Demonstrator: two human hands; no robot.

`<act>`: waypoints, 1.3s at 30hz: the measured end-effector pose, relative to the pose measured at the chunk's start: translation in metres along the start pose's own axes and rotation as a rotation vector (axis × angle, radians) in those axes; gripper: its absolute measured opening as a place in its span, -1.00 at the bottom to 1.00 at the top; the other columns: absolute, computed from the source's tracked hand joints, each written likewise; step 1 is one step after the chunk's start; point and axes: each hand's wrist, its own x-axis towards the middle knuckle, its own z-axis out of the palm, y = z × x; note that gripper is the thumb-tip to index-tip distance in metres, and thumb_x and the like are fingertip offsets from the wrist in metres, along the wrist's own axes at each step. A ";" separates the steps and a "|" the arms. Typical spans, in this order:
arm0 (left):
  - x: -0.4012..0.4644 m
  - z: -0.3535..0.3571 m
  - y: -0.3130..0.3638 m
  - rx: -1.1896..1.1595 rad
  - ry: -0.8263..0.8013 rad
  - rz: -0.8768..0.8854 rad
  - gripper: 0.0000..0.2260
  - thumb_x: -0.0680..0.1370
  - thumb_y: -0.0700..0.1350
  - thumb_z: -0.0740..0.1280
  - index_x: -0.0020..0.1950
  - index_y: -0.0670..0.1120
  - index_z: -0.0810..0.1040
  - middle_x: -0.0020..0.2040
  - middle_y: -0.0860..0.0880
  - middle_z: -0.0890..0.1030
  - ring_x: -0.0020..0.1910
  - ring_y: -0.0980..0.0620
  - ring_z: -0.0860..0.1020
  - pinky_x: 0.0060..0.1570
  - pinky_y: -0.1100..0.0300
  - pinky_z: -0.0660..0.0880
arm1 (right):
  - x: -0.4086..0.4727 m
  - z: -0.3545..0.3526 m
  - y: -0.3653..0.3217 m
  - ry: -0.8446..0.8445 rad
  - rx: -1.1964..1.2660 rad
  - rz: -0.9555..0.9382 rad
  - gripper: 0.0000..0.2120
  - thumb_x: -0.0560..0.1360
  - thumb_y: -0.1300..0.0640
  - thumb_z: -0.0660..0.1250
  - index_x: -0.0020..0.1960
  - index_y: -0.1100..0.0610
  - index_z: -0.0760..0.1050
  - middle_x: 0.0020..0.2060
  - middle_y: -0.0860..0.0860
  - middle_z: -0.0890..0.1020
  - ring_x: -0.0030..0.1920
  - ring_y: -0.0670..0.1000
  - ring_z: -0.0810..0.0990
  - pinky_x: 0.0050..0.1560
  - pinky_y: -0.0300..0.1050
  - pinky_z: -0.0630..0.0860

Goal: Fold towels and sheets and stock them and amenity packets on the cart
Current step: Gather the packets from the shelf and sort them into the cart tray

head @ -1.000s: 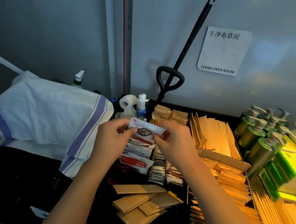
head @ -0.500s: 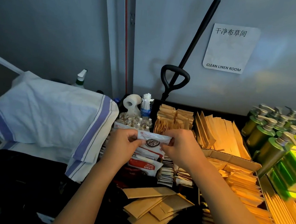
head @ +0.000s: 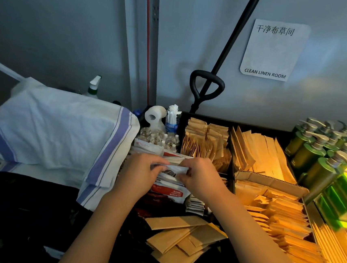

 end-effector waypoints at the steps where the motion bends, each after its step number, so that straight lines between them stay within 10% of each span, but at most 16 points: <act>1: -0.001 0.003 -0.001 0.044 -0.023 -0.012 -0.84 0.55 -0.05 0.50 0.10 0.15 0.75 0.00 0.16 0.74 -0.02 0.20 0.65 0.08 0.12 0.62 | -0.001 0.003 0.002 -0.007 -0.012 0.001 -0.90 0.53 0.18 0.46 -0.14 0.19 0.66 -0.30 0.07 0.64 -0.28 0.02 0.57 -0.28 -0.09 0.42; 8: -0.005 -0.007 -0.015 0.106 0.166 0.060 -0.84 0.49 -0.13 0.56 0.02 0.10 0.76 -0.07 0.17 0.72 -0.13 0.24 0.64 0.01 0.21 0.61 | 0.000 -0.003 0.006 0.027 -0.087 -0.055 -0.91 0.54 0.19 0.45 0.01 0.14 0.71 -0.20 0.02 0.71 -0.16 0.02 0.66 -0.10 -0.08 0.61; 20: 0.004 0.002 -0.012 0.199 -0.058 -0.112 -0.85 0.56 -0.09 0.48 0.07 0.12 0.76 0.03 0.09 0.75 0.02 0.09 0.66 0.13 0.16 0.57 | 0.005 0.003 0.013 -0.143 -0.195 -0.002 -0.90 0.52 0.20 0.45 -0.05 0.07 0.75 -0.19 0.01 0.71 -0.14 0.04 0.64 -0.04 -0.01 0.62; 29: -0.030 -0.004 0.004 0.016 0.110 0.031 -0.83 0.50 -0.12 0.55 0.03 0.12 0.77 -0.02 0.20 0.72 -0.02 0.27 0.63 0.07 0.33 0.55 | -0.028 -0.015 0.034 -0.006 -0.038 -0.006 -0.76 0.47 0.23 0.54 0.11 0.05 0.73 -0.09 -0.09 0.74 -0.18 -0.25 0.58 -0.07 -0.43 0.49; 39: -0.074 -0.002 0.033 0.043 -0.129 0.075 -0.82 0.50 0.00 0.54 0.08 0.18 0.73 0.00 0.34 0.66 0.07 0.36 0.58 0.14 0.38 0.47 | -0.070 -0.025 0.021 -0.443 0.058 0.001 -0.53 0.39 -0.05 0.59 0.28 -0.13 0.64 0.10 -0.26 0.69 0.06 -0.27 0.62 0.08 -0.30 0.59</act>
